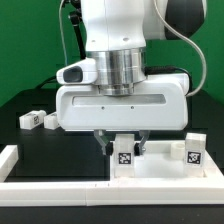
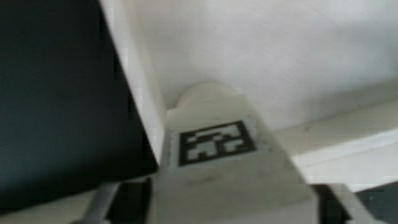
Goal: Assemble square table
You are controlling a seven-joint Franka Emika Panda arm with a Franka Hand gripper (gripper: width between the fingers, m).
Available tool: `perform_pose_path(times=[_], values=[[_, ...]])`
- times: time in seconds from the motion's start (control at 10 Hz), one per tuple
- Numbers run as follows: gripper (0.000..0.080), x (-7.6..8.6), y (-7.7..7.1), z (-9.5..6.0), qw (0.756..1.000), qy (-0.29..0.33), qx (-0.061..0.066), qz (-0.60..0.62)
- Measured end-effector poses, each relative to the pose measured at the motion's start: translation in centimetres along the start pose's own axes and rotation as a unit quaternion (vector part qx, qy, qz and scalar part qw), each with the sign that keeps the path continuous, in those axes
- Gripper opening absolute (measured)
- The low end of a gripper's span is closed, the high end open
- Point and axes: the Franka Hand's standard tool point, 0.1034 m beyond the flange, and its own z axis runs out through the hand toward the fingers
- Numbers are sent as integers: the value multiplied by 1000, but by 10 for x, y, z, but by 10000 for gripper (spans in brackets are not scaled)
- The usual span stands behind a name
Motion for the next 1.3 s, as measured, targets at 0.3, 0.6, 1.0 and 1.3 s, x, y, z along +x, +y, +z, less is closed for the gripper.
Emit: perform_pose_path(times=[0.3, 0.6, 1.0, 1.3], values=[[287, 0, 0, 0, 996, 0, 0, 88], [287, 2, 3, -2, 965, -20, -2, 263], [288, -1, 0, 1, 856, -41, 2, 515], [289, 0, 0, 0, 781, -39, -2, 624]])
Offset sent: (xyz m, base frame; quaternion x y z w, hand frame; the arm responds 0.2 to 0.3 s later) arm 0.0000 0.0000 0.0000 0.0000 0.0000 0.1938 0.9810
